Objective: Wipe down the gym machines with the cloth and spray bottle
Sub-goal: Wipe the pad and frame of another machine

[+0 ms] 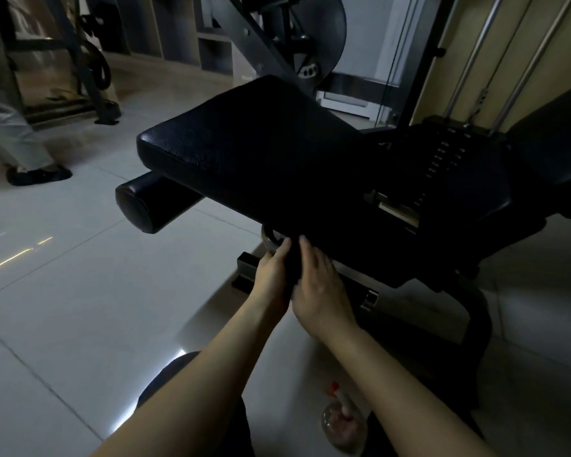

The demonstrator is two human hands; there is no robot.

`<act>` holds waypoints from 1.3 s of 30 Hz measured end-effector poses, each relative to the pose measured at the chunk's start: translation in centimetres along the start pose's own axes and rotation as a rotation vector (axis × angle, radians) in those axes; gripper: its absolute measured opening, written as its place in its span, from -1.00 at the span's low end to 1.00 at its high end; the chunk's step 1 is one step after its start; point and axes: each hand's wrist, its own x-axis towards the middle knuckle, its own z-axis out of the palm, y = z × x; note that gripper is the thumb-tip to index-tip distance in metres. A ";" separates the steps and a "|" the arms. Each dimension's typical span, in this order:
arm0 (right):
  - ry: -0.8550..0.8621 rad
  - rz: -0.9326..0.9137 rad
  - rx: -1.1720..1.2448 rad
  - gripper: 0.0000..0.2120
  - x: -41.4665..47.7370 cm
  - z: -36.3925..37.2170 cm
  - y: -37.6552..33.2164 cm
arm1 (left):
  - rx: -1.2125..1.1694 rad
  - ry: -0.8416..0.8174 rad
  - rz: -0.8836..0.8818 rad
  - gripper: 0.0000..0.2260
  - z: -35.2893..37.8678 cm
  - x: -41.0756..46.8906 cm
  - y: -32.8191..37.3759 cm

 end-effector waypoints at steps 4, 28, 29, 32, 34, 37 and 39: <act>0.132 0.037 -0.004 -0.56 -3.4 -2.2 4.5 | -0.138 -0.066 -0.042 -0.59 0.3 0.1 -1.7; 0.037 0.131 0.007 -0.50 -3.8 -2.6 5.0 | 0.015 0.229 0.062 -0.66 4.1 -1.3 -3.0; 0.026 0.128 -0.009 -0.49 -3.7 -2.6 4.9 | 0.054 0.277 0.081 -0.69 4.8 -1.8 -3.3; 0.002 0.142 0.048 -0.51 -3.5 -2.7 4.8 | 0.147 0.312 0.107 -0.76 5.2 -2.3 -4.1; -0.004 0.150 0.102 -0.54 -3.2 -3.0 5.0 | 0.167 0.228 0.073 -0.81 5.5 -3.0 -4.8; -0.020 0.167 0.176 -0.56 -3.2 -3.7 5.7 | 0.236 0.139 0.011 -0.76 5.4 -4.1 -5.5; -0.031 0.177 0.232 -0.56 -3.5 -4.2 6.4 | 0.278 0.157 0.015 -0.72 4.4 -3.8 -5.0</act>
